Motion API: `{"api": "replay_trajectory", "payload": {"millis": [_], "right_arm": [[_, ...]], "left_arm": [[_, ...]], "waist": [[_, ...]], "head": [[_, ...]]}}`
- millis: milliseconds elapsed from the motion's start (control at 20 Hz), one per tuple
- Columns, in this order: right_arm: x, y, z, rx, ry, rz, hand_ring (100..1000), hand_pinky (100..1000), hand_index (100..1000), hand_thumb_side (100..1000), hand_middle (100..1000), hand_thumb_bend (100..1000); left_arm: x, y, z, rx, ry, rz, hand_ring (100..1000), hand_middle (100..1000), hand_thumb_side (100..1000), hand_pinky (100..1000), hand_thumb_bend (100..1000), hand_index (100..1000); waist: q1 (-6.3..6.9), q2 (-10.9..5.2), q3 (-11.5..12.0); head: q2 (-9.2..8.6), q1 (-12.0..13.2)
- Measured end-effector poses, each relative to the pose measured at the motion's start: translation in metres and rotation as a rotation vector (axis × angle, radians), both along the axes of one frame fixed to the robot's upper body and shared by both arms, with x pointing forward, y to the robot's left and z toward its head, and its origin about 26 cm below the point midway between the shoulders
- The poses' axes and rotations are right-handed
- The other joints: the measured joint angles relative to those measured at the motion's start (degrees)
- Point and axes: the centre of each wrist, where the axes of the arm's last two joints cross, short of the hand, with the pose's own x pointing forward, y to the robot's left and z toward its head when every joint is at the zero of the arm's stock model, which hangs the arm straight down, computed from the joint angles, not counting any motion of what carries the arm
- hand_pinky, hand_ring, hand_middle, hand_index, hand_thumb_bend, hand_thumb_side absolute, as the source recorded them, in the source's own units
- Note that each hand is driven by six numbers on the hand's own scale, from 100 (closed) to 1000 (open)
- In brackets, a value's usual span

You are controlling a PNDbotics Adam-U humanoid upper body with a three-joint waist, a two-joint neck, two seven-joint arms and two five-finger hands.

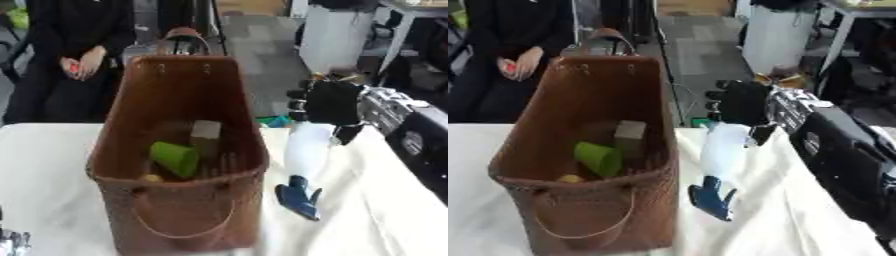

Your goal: Pick up objects on the table and place them in the box.

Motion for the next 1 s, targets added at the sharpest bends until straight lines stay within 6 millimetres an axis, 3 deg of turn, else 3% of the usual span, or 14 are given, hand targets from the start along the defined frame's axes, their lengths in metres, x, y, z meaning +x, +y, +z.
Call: {"api": "replay_trajectory", "payload": {"millis": [1000], "right_arm": [[-0.004, -0.014, 0.048, 0.178, -0.055, 0.013, 891, 668, 326, 612, 706, 100]], "left_arm": [[-0.001, 0.002, -0.001, 0.007, 0.006, 0.005, 692, 820, 927, 722, 100, 686]], "waist": [[-0.66, -0.98, -0.3]], "head": [[0.08, -0.3]]}}
